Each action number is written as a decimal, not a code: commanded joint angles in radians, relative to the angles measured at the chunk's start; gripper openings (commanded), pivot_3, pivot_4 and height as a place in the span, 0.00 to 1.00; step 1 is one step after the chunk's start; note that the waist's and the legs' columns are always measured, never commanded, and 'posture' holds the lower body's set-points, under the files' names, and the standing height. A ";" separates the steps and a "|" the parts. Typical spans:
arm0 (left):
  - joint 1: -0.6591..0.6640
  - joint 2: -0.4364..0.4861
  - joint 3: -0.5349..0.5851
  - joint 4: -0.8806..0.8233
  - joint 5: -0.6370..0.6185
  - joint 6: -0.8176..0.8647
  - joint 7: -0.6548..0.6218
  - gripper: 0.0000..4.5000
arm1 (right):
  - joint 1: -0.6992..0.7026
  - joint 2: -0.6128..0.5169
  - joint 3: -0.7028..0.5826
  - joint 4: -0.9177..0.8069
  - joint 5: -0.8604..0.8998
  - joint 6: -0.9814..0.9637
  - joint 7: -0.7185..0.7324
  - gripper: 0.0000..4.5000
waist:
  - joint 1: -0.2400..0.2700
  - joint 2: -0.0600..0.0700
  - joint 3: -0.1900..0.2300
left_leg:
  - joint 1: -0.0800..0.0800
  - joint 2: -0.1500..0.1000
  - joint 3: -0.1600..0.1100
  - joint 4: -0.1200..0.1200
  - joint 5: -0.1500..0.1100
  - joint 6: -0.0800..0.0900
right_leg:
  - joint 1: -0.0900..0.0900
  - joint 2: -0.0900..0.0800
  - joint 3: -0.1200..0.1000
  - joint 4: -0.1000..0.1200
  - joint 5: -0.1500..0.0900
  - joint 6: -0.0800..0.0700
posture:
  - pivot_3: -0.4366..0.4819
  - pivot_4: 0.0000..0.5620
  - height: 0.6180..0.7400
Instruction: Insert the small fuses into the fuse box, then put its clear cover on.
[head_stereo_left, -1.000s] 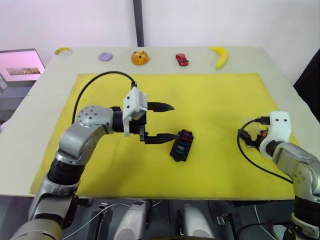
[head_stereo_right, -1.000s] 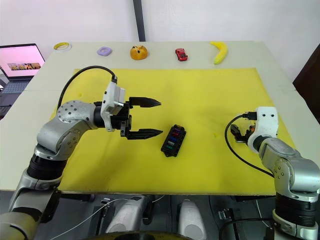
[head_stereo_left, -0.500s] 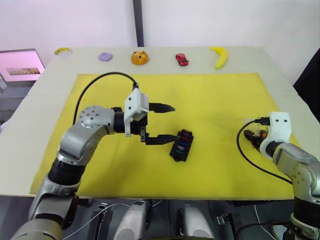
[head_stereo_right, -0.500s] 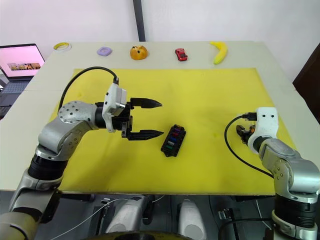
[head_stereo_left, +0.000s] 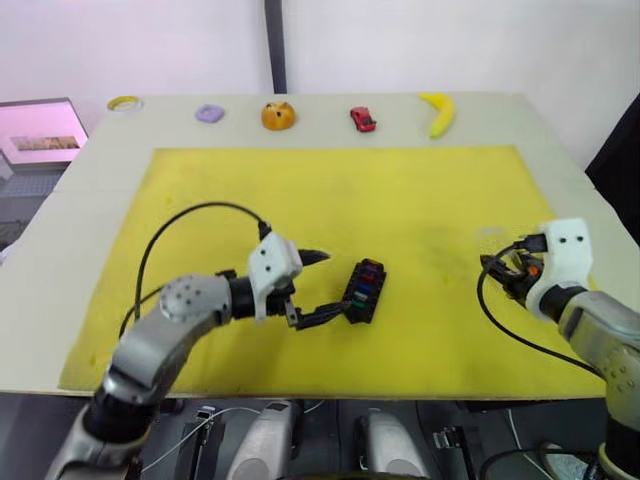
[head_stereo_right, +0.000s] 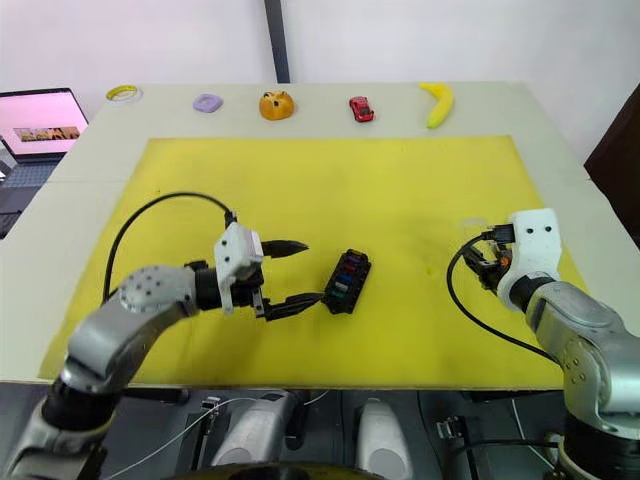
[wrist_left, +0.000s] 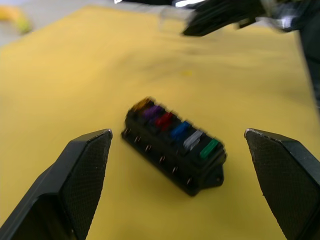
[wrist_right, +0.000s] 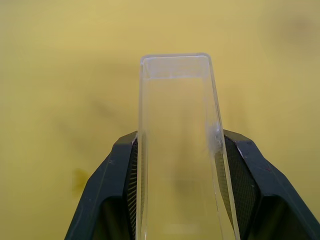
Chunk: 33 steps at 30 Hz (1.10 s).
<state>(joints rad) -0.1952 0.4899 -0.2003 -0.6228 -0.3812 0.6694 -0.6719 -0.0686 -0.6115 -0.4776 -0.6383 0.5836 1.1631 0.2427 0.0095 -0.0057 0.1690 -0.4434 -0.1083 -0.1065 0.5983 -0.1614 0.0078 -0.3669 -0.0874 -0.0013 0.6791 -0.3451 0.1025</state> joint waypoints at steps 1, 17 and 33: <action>0.086 -0.042 -0.078 -0.141 0.078 0.043 0.161 1.00 | 0.025 -0.035 -0.027 -0.092 0.055 -0.001 0.060 0.38 | 0.004 0.000 0.000 | 0.000 0.000 0.000 0.000 0.000 0.000 | 0.000 0.000 0.000 0.000 0.000 0.000 | 0.48 0.27 0.96; 0.106 -0.293 -0.312 -0.072 0.249 0.142 0.450 1.00 | 0.037 -0.051 -0.025 -0.092 0.091 -0.041 0.092 0.38 | 0.005 -0.001 0.000 | -0.001 0.000 0.000 0.001 0.000 0.000 | 0.000 0.000 -0.001 0.000 -0.001 0.000 | 0.48 0.27 0.96; 0.048 -0.369 -0.372 0.134 0.341 0.092 0.485 0.71 | 0.018 -0.053 -0.037 -0.126 0.136 -0.004 0.060 0.38 | 0.005 -0.001 0.000 | -0.001 0.000 0.000 0.001 0.000 0.000 | 0.000 0.000 -0.001 0.000 -0.001 0.000 | 0.48 0.27 0.96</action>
<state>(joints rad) -0.1484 0.1219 -0.5617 -0.4861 -0.0520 0.7731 -0.1871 -0.0377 -0.6535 -0.4881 -0.7246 0.7078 1.1585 0.3094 0.0146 -0.0064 0.1693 -0.4441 -0.1088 -0.1065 0.5990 -0.1616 0.0076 -0.3668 -0.0877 -0.0025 0.6790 -0.3457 0.1028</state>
